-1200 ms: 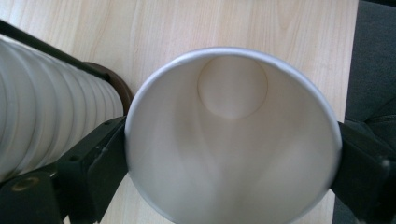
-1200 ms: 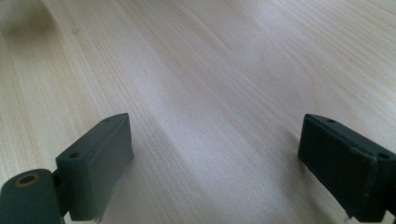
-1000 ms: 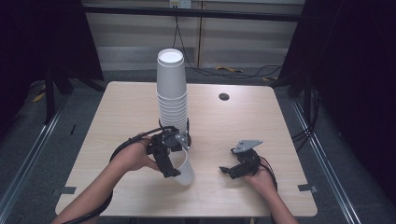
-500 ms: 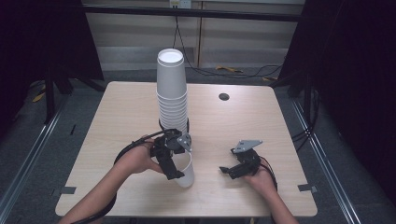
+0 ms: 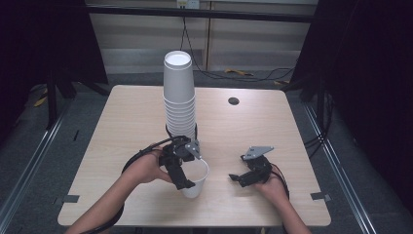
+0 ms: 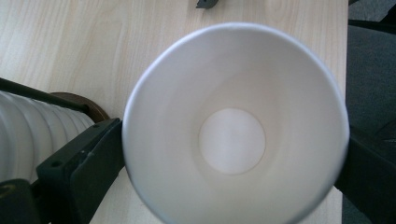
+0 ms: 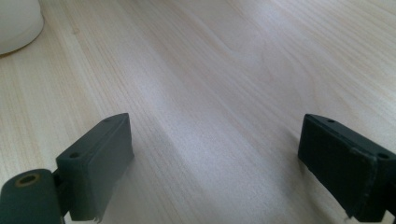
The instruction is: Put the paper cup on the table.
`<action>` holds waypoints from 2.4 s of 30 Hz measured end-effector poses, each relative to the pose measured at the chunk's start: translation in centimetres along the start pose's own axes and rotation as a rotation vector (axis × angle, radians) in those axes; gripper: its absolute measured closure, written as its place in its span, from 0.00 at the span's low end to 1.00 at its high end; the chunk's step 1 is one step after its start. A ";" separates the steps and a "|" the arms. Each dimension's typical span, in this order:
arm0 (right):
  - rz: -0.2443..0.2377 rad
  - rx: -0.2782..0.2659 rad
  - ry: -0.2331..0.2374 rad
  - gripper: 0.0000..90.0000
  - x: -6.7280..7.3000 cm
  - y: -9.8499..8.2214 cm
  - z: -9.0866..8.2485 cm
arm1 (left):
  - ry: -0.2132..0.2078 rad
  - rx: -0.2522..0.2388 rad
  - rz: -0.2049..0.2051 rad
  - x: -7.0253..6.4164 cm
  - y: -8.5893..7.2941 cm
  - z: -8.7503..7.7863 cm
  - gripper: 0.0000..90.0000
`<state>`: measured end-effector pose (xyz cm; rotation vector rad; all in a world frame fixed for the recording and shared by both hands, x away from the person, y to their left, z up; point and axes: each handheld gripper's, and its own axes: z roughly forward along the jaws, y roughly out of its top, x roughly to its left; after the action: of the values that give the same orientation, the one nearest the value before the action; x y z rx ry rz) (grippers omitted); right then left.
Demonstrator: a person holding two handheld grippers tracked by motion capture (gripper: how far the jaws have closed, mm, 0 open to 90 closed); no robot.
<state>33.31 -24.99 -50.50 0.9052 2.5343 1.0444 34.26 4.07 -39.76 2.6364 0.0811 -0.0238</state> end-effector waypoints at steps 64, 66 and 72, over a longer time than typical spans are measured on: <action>-0.003 -0.001 0.004 0.11 0.0 0.0 0.0 | 0.024 -0.150 -0.198 -0.1 -7.0 0.1 0.07; -0.004 -0.001 0.004 0.11 0.0 0.0 0.0 | 0.038 -0.145 -0.198 -0.1 -7.5 -0.1 0.06; -0.004 -0.001 0.003 0.11 0.0 0.0 0.0 | 0.054 -0.149 -0.220 -0.2 -8.7 -0.6 0.12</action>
<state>33.27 -24.98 -50.50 0.8984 2.5368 1.0474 33.51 11.99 -43.43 2.4672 0.3765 -0.0206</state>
